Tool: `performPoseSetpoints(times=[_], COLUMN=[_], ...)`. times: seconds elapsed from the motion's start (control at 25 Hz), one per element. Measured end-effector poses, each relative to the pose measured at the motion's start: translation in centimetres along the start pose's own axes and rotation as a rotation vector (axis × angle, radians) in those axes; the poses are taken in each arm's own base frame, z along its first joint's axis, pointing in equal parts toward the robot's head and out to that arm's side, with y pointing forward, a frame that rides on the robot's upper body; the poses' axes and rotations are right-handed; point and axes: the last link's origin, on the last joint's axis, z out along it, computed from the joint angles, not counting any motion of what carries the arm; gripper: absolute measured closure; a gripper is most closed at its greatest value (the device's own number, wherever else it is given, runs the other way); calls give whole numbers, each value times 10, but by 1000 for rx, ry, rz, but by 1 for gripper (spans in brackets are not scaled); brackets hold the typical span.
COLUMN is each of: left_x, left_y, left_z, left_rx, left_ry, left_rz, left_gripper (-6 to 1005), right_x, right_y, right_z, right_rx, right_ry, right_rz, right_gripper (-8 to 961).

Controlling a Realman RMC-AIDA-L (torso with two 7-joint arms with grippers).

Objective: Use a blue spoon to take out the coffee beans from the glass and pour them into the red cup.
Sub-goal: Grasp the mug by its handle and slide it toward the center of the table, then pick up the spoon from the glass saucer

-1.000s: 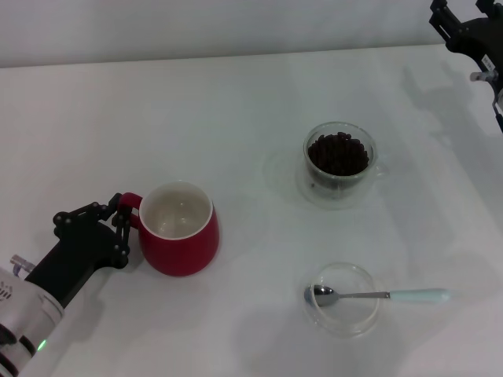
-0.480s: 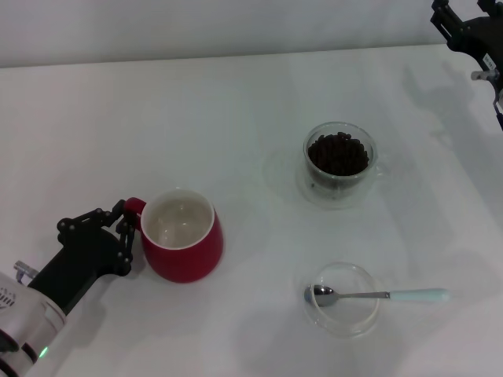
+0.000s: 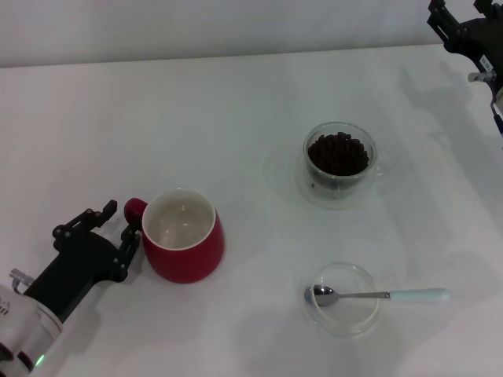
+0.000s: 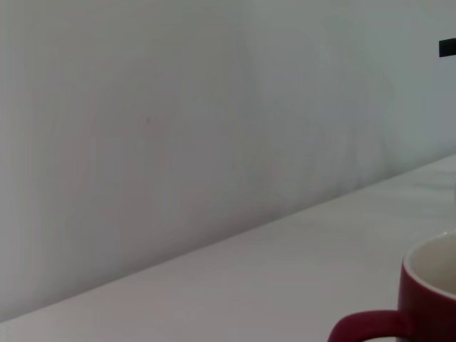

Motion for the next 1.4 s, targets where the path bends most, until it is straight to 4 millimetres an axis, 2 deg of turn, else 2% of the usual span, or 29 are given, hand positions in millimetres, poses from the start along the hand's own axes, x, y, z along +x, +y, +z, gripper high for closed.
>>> performPoseSetpoints(times=[0.32,0.56,0.8,1.0,1.2,1.4], left_x=[-2,-5,-8,-9,-5,4], left_y=[2,3,-4,-21,-47,-71], left_z=[-14,-25,-48,-69,-79,-65], left_rx=[23,47,152,323,502,548], left_ry=[23,38,73,114,165,196], left_rz=[-18,-34,-82,-139,-184,-165], left_gripper=[454,376,381,385,389,390], right_x=[1,1,2,4,6,16], right_y=[1,1,-2,-17,-38,-55], right_z=[-1,-1,-3,-14,-45,-86], right_rx=[-1,2,13,33,33,31], right_ry=[-1,-2,-2,3,-21,-20], right_rz=[4,9,49,167,316,444], right_gripper=[138,139,139,140,140,141])
